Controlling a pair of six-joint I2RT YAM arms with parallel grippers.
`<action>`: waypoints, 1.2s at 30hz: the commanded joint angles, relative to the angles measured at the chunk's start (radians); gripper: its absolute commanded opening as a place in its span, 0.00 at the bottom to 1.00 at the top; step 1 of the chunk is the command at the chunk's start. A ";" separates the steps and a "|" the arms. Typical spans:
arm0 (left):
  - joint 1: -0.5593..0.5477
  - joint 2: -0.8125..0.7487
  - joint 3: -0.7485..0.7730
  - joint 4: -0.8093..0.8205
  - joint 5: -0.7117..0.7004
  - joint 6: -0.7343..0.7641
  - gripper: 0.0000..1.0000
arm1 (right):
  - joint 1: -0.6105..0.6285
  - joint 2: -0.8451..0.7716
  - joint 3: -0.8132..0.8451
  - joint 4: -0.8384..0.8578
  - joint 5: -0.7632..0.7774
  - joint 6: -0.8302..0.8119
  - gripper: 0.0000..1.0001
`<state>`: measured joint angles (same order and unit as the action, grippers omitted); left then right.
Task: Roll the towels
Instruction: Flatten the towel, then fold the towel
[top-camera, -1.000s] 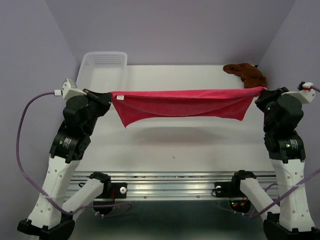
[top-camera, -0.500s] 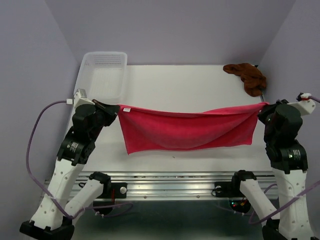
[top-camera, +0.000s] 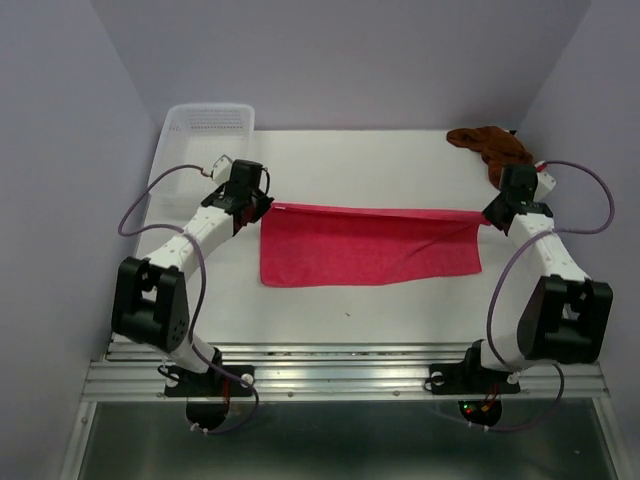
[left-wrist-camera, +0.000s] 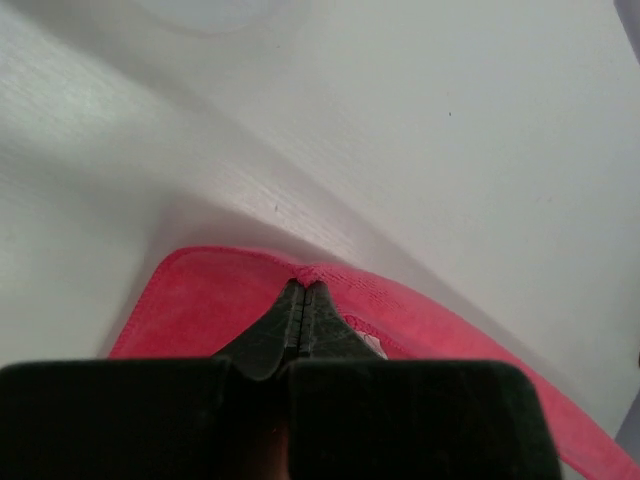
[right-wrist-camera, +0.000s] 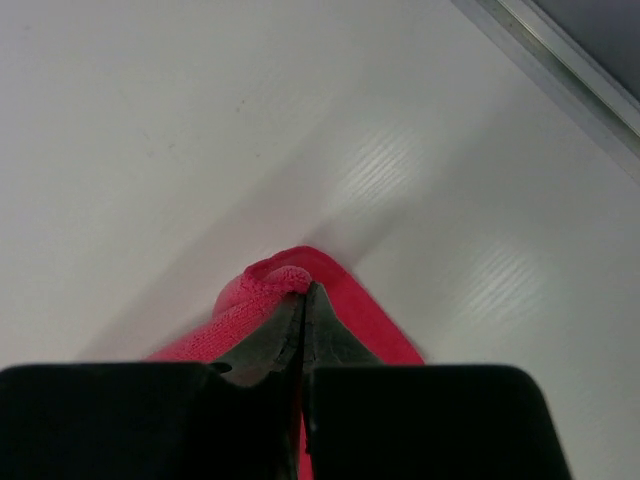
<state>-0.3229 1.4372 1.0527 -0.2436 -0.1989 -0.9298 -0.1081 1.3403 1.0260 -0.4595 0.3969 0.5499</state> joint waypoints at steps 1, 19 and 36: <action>0.012 0.142 0.177 0.076 -0.096 0.023 0.00 | -0.080 0.140 0.088 0.186 -0.134 -0.011 0.01; 0.050 0.502 0.513 0.061 -0.129 0.063 0.00 | -0.120 0.654 0.565 0.196 -0.448 -0.123 0.01; 0.056 0.434 0.412 0.063 -0.063 0.088 0.00 | -0.139 0.631 0.596 -0.011 -0.493 -0.168 0.01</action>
<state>-0.2729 1.9667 1.5093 -0.1822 -0.2619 -0.8650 -0.2268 2.0739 1.6230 -0.4137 -0.0673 0.4080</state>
